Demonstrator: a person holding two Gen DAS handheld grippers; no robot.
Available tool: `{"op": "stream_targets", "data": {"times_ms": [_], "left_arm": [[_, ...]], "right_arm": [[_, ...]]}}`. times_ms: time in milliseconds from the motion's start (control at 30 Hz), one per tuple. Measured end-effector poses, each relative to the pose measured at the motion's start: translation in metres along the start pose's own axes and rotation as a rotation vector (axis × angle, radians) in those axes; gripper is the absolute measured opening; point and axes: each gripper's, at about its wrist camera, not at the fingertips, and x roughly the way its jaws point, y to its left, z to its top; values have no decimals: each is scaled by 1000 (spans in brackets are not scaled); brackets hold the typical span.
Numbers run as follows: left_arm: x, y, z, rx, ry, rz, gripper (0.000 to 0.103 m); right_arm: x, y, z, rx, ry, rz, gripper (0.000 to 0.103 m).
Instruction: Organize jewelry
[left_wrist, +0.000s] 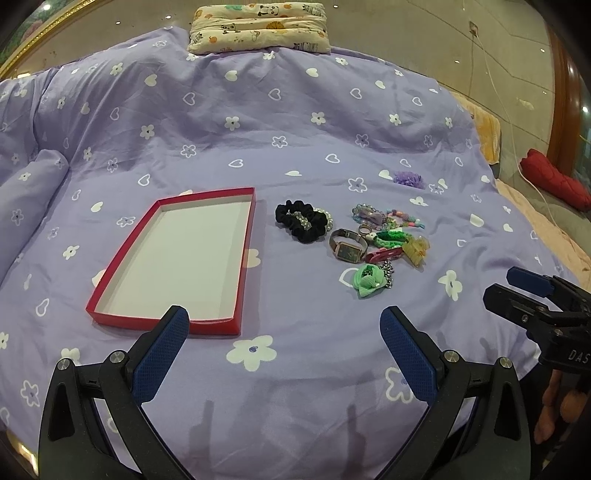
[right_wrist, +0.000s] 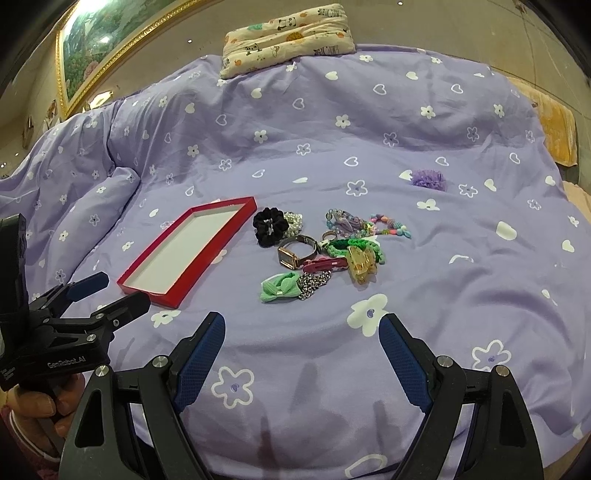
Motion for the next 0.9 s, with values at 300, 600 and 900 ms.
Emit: {"op": "stream_targets", "data": {"times_ms": [300,600,900], "left_arm": [[-2,0,0,-3,-12,7,103],[-2,1,0,-4,-12,8,103],[-3,0,-1,-3,-13,7,103]], "right_arm": [[-3,2,1,-8,-26,5,87],[-2,4,1,-10,-21,6,87],[-1,6,-1,-8,-16,6,87]]}}
